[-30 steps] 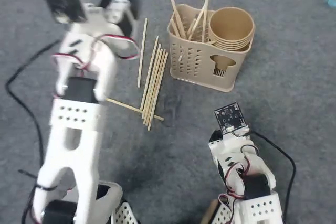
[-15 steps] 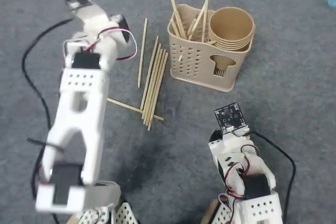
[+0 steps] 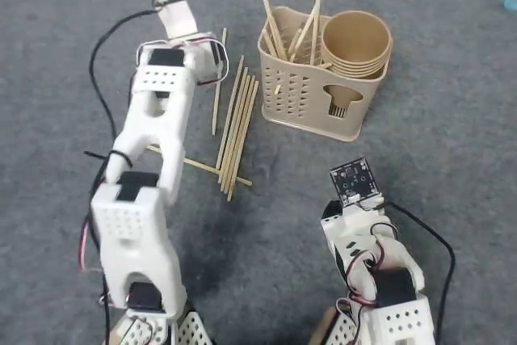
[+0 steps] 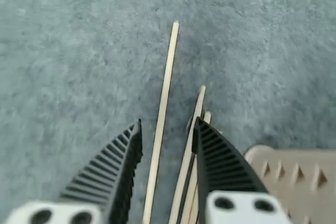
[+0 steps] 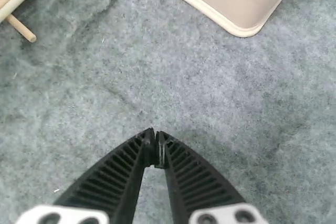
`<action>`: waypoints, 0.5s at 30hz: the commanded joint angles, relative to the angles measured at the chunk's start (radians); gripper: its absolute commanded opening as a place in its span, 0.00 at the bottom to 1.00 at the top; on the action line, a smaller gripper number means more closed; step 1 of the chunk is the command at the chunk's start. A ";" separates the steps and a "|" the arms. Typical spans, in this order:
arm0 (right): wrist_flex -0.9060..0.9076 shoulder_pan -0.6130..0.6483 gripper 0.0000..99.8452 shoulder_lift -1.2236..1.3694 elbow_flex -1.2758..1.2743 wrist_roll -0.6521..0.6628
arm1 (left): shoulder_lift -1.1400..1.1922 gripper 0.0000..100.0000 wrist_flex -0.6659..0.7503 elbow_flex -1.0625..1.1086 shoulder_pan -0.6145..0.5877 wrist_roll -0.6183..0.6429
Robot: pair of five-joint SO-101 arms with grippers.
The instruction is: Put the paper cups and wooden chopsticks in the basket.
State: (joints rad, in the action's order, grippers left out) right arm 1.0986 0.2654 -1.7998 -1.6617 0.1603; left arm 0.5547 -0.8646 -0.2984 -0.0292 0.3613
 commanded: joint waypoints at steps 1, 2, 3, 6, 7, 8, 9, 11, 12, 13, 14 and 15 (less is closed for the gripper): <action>-0.025 -0.008 0.01 -0.015 -0.021 0.018 | 0.129 0.15 -0.008 -0.194 0.000 -0.015; -0.025 -0.008 0.01 -0.015 -0.021 0.018 | 0.167 0.15 -0.008 -0.223 0.000 -0.021; -0.025 -0.008 0.01 -0.015 -0.021 0.018 | 0.204 0.15 -0.008 -0.249 -0.003 -0.041; -0.025 -0.008 0.01 -0.015 -0.021 0.018 | 0.310 0.15 -0.008 -0.335 0.009 -0.152; -0.025 -0.008 0.01 -0.015 -0.021 0.018 | 0.338 0.15 -0.009 -0.369 0.017 -0.180; -0.025 -0.008 0.01 -0.015 -0.021 0.018 | 0.364 0.15 -0.011 -0.398 0.023 -0.199; -0.024 -0.008 0.01 -0.015 -0.021 0.018 | 0.388 0.15 -0.020 -0.429 0.026 -0.203; -0.022 -0.008 0.01 -0.015 -0.021 0.018 | 0.436 0.15 -0.049 -0.498 0.035 -0.203; -0.021 -0.008 0.01 -0.015 -0.021 0.018 | 0.459 0.15 -0.064 -0.530 0.037 -0.203; -0.019 -0.008 0.01 -0.015 -0.021 0.018 | 0.483 0.15 -0.074 -0.559 0.038 -0.203; -0.019 -0.008 0.01 -0.015 -0.021 0.018 | 0.511 0.15 -0.078 -0.585 0.038 -0.203; -0.018 -0.008 0.01 -0.015 -0.021 0.018 | 0.540 0.15 -0.078 -0.608 0.040 -0.203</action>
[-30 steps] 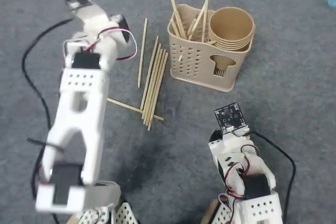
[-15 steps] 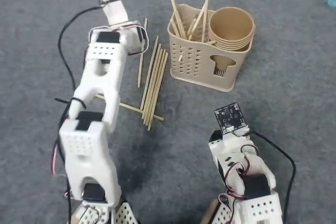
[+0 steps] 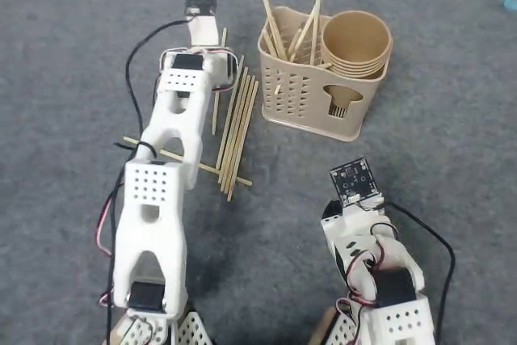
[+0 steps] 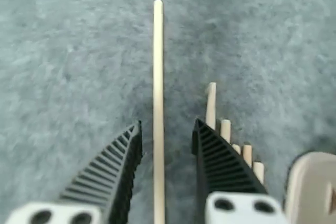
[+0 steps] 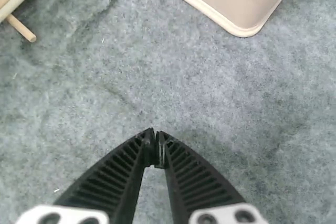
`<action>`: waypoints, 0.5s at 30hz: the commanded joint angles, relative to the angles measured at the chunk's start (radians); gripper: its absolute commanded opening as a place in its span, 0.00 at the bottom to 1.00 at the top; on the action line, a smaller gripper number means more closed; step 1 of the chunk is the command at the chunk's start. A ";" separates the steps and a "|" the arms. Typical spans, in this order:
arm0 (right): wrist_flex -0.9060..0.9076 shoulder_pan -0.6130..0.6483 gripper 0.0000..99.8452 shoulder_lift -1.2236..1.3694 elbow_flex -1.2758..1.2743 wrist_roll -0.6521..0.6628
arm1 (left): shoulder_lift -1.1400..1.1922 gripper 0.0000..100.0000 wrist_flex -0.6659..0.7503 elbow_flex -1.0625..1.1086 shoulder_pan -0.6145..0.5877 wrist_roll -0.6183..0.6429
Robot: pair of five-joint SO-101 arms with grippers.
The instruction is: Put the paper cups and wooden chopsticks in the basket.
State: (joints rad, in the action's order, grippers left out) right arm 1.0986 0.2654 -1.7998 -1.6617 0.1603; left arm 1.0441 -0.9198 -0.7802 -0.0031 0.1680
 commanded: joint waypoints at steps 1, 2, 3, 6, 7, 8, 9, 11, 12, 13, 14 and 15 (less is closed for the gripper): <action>-0.018 -0.008 0.01 -0.015 -0.021 0.018 | 0.072 0.15 -0.025 -0.150 0.014 -0.009; -0.018 -0.008 0.01 -0.015 -0.021 0.018 | 0.095 0.15 -0.025 -0.171 0.014 -0.009; -0.018 -0.008 0.01 -0.015 -0.021 0.018 | 0.117 0.15 -0.031 -0.191 0.014 -0.012; -0.018 -0.008 0.01 -0.015 -0.021 0.018 | 0.158 0.15 -0.114 -0.268 0.014 -0.011; -0.018 -0.008 0.01 -0.015 -0.021 0.018 | 0.167 0.14 -0.146 -0.295 0.014 -0.011; -0.018 -0.008 0.01 -0.015 -0.021 0.018 | 0.176 0.12 -0.176 -0.323 0.014 -0.014; -0.018 -0.008 0.01 -0.015 -0.021 0.018 | 0.186 0.09 -0.198 -0.348 0.012 -0.014; -0.018 -0.008 0.01 -0.015 -0.021 0.018 | 0.206 0.01 -0.236 -0.397 0.009 -0.015; -0.018 -0.008 0.01 -0.015 -0.021 0.018 | 0.213 0.01 -0.261 -0.421 0.006 -0.015; -0.018 -0.008 0.01 -0.015 -0.021 0.018 | 0.218 0.02 -0.296 -0.444 0.003 -0.015; -0.018 -0.008 0.01 -0.015 -0.021 0.018 | 0.224 0.01 -0.333 -0.470 0.002 -0.015; -0.019 -0.008 0.01 -0.015 -0.021 0.018 | 0.229 0.01 -0.370 -0.499 0.000 -0.015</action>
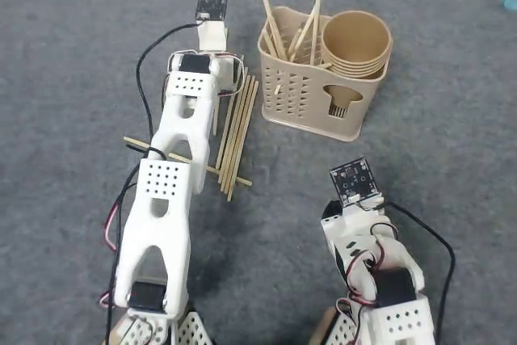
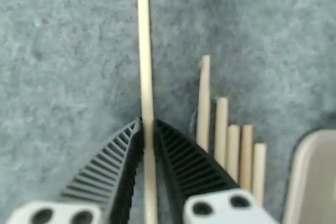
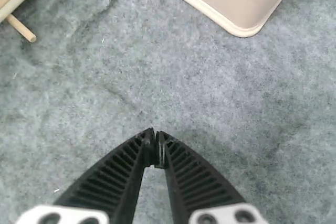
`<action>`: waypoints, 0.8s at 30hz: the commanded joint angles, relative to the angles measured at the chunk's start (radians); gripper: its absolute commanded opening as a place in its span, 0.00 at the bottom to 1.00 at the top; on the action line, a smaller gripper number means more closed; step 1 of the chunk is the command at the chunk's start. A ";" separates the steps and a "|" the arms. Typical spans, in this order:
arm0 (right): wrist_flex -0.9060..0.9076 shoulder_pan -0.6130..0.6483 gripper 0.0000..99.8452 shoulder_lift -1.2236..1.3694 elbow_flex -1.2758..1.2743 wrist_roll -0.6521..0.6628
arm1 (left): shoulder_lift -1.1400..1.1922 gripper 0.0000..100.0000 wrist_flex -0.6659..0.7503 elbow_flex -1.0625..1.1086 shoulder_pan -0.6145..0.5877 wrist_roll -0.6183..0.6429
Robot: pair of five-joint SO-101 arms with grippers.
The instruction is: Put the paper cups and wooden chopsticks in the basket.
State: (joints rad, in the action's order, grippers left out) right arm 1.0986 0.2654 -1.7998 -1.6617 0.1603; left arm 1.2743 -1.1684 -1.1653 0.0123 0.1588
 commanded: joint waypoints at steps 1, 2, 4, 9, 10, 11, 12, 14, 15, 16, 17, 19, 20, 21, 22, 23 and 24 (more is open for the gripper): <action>-0.019 -0.008 0.01 -0.015 -0.021 0.018 | -0.002 0.01 -0.164 -0.145 -0.015 -0.006; -0.019 -0.008 0.01 -0.015 -0.021 0.018 | -0.002 0.01 -0.215 -0.176 -0.015 -0.006; -0.021 -0.010 0.01 -0.015 -0.021 0.018 | -0.002 0.01 -0.322 -0.249 -0.015 -0.002; -0.021 -0.010 0.01 -0.015 -0.021 0.018 | 0.002 0.01 -0.595 -0.458 -0.015 0.000; -0.021 -0.010 0.01 -0.015 -0.021 0.018 | 0.002 0.01 -0.591 -0.475 -0.021 0.002; -0.021 -0.010 0.01 -0.015 -0.021 0.018 | 0.003 0.01 -0.591 -0.475 -0.040 0.002; -0.021 -0.010 0.01 -0.015 -0.021 0.018 | 0.009 0.01 -0.592 -0.473 -0.061 0.002; -0.021 -0.010 0.01 -0.015 -0.021 0.018 | 0.018 0.01 -0.592 -0.473 -0.101 0.002; -0.021 -0.010 0.01 -0.015 -0.021 0.018 | 0.020 0.01 -0.592 -0.473 -0.118 0.002; -0.021 -0.010 0.01 -0.015 -0.021 0.018 | 0.020 0.01 -0.592 -0.473 -0.138 0.002; -0.021 -0.010 0.01 -0.015 -0.021 0.018 | 0.020 0.01 -0.594 -0.473 -0.157 0.002; -0.024 -0.010 0.01 -0.015 -0.021 0.018 | 0.017 0.01 -0.594 -0.473 -0.187 0.002; -0.025 -0.010 0.01 -0.015 -0.021 0.018 | 0.017 0.01 -0.595 -0.473 -0.199 0.002; -0.025 -0.010 0.01 -0.015 -0.021 0.018 | 0.017 0.01 -0.597 -0.473 -0.206 0.002; -0.025 -0.010 0.01 -0.015 -0.021 0.018 | 0.017 0.01 -0.597 -0.472 -0.209 0.002; -0.025 -0.010 0.01 -0.015 -0.021 0.018 | 0.017 0.01 -0.597 -0.464 -0.210 0.002; -0.025 -0.010 0.01 -0.015 -0.021 0.018 | 0.015 0.01 -0.597 -0.447 -0.210 0.002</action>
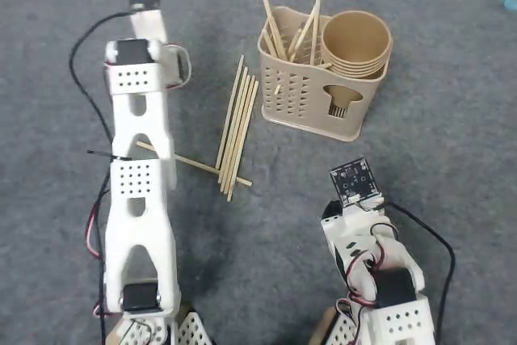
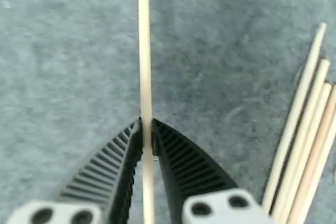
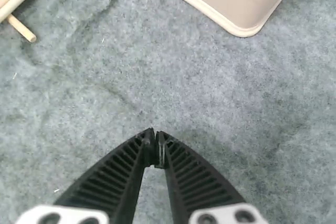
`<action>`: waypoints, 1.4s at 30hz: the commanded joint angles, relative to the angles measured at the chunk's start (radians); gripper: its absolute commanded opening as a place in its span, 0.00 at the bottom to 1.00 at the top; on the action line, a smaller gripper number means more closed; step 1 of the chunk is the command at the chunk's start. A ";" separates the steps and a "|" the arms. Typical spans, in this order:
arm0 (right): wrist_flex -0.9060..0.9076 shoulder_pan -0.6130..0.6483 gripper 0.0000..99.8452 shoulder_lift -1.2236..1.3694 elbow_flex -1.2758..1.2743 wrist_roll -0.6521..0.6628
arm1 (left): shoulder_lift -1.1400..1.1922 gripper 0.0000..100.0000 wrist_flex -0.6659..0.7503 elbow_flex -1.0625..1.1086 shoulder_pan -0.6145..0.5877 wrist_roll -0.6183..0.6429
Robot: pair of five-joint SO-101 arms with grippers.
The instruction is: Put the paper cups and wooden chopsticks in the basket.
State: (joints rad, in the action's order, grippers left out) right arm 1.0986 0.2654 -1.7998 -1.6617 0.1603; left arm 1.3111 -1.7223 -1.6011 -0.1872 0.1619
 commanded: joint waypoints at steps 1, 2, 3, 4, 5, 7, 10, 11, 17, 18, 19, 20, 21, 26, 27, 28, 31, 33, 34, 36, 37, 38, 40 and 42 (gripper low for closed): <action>-0.025 -0.010 0.01 -0.015 -0.021 0.018 | -0.029 0.01 -0.043 0.012 -0.009 -0.002; -0.025 -0.010 0.01 -0.015 -0.021 0.018 | -0.043 0.01 -0.043 0.045 -0.006 -0.002; -0.025 -0.010 0.01 -0.015 -0.021 0.018 | -0.064 0.01 -0.043 0.093 -0.005 -0.002; -0.025 -0.010 0.01 -0.015 -0.021 0.018 | -0.094 0.01 -0.043 0.148 -0.003 -0.002; -0.025 -0.010 0.01 -0.015 -0.021 0.018 | -0.133 0.01 -0.043 0.219 -0.003 -0.002; -0.027 -0.010 0.01 -0.015 -0.021 0.018 | -0.227 0.01 -0.041 0.383 -0.003 -0.002; -0.027 -0.010 0.01 -0.015 -0.021 0.018 | -0.397 0.01 -0.035 0.661 -0.003 -0.003; -0.027 -0.010 0.01 -0.015 -0.021 0.018 | -0.453 0.01 -0.028 0.746 -0.003 -0.003; -0.024 -0.008 0.01 -0.015 -0.021 0.018 | -0.735 0.01 0.140 1.222 -0.009 -0.005; -0.022 -0.008 0.01 -0.015 -0.021 0.018 | -0.783 0.01 0.172 1.299 -0.009 -0.005; -0.022 -0.008 0.01 -0.015 -0.021 0.018 | -0.829 0.01 0.207 1.372 -0.009 -0.006; -0.022 -0.008 0.01 -0.015 -0.021 0.018 | -0.879 0.01 0.244 1.446 -0.008 -0.006; -0.022 -0.008 0.01 -0.015 -0.021 0.018 | -0.931 0.01 0.279 1.517 -0.006 -0.008; -0.022 -0.008 0.01 -0.015 -0.021 0.018 | -1.169 0.01 0.468 1.857 -0.005 -0.009; -0.022 -0.008 0.01 -0.015 -0.021 0.018 | -1.208 0.01 0.514 1.922 -0.005 -0.009; -0.022 -0.008 0.01 -0.015 -0.021 0.018 | -1.238 0.01 0.565 1.986 -0.003 -0.009; -0.024 -0.008 0.01 -0.015 -0.021 0.018 | -1.300 0.01 0.717 2.152 -0.003 -0.009; -0.021 -0.008 0.01 -0.015 -0.021 0.018 | -1.312 0.01 0.793 2.216 -0.003 -0.009; -0.019 -0.008 0.01 -0.015 -0.021 0.018 | -1.312 0.01 0.819 2.236 -0.003 -0.009; -0.016 -0.008 0.01 -0.015 -0.021 0.018 | -1.316 0.01 0.838 2.246 -0.003 -0.009; -0.016 -0.008 0.01 -0.015 -0.021 0.018 | -1.320 0.01 0.838 2.246 -0.003 -0.009; -0.016 -0.010 0.01 -0.015 -0.021 0.018 | -1.320 0.01 0.841 2.246 -0.005 -0.009; -0.016 -0.010 0.01 -0.015 -0.021 0.018 | -1.320 0.02 0.836 2.246 -0.008 -0.009; -0.016 -0.022 0.01 -0.015 -0.021 0.018 | -1.320 0.06 0.835 2.247 -0.006 -0.011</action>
State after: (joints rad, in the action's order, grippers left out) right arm 1.0986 0.2654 -1.7998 -1.6617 0.1603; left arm 0.0483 -0.9045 0.6437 -0.1918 0.1619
